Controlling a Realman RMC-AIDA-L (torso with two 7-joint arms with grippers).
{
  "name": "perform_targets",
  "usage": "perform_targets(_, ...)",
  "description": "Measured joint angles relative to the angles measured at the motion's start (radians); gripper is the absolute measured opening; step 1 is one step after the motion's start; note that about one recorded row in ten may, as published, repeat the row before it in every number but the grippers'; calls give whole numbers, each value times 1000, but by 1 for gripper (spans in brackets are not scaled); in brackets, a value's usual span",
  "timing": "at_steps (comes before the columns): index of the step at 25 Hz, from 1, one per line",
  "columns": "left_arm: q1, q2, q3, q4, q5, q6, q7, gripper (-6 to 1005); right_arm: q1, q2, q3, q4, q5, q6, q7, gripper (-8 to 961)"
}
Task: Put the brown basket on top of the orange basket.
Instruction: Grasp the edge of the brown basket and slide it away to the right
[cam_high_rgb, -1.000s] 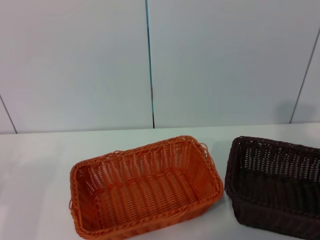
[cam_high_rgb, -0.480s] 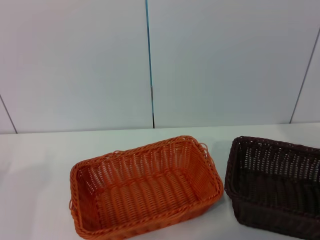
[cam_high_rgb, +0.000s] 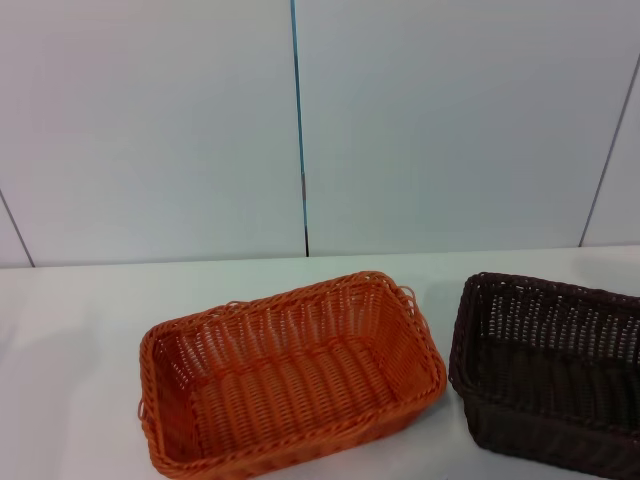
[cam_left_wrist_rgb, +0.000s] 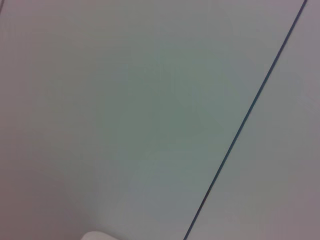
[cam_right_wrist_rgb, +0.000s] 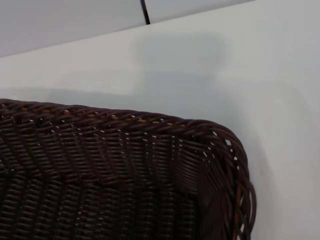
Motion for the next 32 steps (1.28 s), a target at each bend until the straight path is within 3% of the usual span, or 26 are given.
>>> perform_targets(10, 6, -3, -11, 0, 0, 0, 0, 906, -3, 39, -4, -47, -9, 104, -28, 686)
perform_targets(26, 13, -6, -13, 0, 0, 1, 0, 905, -4, 51, -15, -94, -18, 157, -39, 678)
perform_targets(32, 15, -7, -23, 0, 0, 2, 0, 906, 3, 63, -16, -93, -66, 172, -33, 546)
